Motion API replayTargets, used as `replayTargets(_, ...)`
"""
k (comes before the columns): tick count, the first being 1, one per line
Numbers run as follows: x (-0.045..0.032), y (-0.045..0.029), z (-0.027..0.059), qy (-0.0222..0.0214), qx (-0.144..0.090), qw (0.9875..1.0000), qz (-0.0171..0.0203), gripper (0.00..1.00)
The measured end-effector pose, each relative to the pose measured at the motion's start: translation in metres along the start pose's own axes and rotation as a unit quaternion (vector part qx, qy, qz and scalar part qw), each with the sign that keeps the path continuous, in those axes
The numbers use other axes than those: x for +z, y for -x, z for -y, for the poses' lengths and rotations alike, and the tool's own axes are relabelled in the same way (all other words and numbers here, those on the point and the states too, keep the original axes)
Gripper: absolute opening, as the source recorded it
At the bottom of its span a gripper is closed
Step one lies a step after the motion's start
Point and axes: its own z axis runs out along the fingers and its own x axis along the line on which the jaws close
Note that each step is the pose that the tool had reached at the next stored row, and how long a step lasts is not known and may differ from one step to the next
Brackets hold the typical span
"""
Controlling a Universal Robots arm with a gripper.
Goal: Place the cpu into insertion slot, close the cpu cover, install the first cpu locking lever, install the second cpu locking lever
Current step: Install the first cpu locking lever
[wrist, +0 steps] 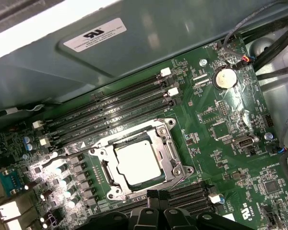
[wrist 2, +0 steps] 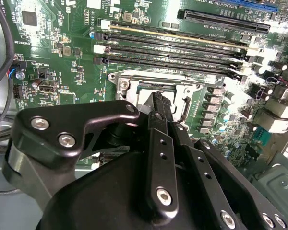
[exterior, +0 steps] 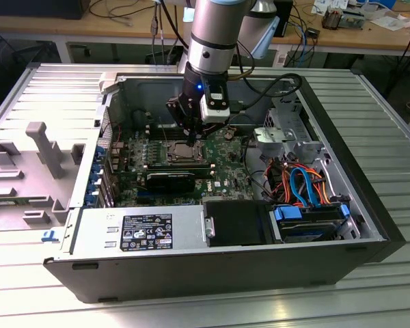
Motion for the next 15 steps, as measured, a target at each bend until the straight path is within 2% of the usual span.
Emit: replayTargets(15,0.0000,0.0000,0.0000,-0.0003,-0.005,1.0000,0.0005,0.11)
